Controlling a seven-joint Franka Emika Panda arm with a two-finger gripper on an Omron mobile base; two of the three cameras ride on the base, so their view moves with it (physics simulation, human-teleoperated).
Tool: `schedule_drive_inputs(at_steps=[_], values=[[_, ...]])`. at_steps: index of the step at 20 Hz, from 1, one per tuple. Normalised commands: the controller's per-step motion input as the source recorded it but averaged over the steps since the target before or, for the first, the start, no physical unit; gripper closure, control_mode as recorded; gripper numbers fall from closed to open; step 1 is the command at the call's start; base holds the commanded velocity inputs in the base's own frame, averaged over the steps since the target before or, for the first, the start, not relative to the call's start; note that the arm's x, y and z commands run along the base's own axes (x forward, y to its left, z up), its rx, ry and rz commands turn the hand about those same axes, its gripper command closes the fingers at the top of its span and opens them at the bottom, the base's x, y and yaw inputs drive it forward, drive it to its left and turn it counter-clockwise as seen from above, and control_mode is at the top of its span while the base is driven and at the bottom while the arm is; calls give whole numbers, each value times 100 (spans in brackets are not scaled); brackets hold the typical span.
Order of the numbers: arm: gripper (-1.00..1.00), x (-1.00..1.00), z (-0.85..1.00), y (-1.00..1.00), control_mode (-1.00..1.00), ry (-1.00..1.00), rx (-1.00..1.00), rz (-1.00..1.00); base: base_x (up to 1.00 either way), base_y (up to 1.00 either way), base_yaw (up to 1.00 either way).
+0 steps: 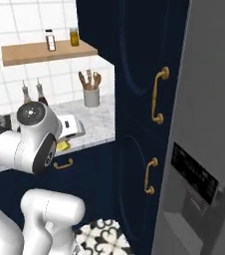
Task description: Grab a lemon wedge from the fridge and one ice cube from the ice bowl, and put them in the glass of lemonade.
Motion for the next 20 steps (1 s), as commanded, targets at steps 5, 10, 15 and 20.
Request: schedule_drive_inputs(at_steps=[5,10,15,20], values=[[100,0,0,0,100,0,0,0,100,-23,45],[100,0,0,0,100,0,0,0,100,-20,39],[100,17,0,0,-100,0,0,0,79,7,24],[100,99,-26,26,-100,38,-14,0,0,0,0]])
